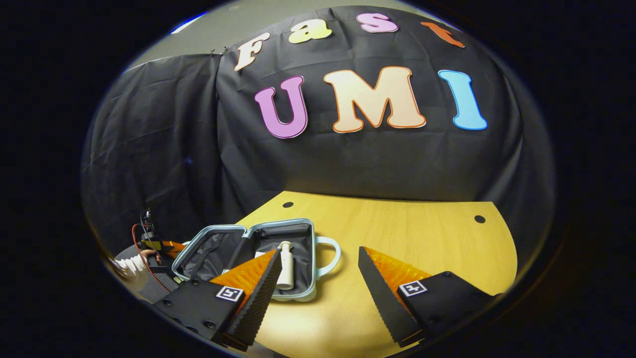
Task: First open the suitcase, pack the skin care products into it, and then close the suitcase.
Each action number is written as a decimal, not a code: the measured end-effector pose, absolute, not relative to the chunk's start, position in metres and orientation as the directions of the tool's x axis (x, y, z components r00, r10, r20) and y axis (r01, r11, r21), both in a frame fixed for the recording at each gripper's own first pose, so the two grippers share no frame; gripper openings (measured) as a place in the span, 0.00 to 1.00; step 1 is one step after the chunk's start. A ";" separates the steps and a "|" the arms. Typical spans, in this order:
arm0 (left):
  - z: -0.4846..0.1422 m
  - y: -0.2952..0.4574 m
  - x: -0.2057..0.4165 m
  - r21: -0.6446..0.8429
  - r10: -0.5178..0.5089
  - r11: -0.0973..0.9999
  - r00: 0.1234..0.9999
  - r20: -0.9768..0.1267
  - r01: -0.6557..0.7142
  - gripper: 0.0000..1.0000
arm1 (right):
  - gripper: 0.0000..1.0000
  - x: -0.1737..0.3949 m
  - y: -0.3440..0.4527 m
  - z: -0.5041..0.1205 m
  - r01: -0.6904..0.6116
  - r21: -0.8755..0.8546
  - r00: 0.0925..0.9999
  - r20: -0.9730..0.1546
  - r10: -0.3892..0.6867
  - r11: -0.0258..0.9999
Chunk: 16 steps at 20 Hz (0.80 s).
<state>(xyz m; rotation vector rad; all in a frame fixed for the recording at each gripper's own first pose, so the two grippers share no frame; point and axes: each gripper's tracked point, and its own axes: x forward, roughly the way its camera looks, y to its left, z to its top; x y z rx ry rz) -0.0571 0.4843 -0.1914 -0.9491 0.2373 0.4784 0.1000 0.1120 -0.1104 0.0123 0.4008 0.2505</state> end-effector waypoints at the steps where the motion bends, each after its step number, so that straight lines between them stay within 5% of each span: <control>1: -0.186 0.481 -0.058 -0.719 0.284 0.490 0.870 -0.403 -0.493 0.04 | 0.97 0.099 0.109 -0.108 -0.235 0.059 0.894 -0.379 0.240 0.970; 9: -0.056 0.430 -0.058 -0.641 0.301 0.639 0.905 -0.301 -0.426 0.01 | 0.98 0.094 0.096 -0.088 -0.205 0.075 0.923 -0.317 0.219 0.976; 16: 0.062 0.288 0.010 -0.434 0.228 0.858 0.961 -0.160 -0.276 0.00 | 0.97 0.080 0.064 -0.068 -0.162 0.075 0.949 -0.260 0.177 0.984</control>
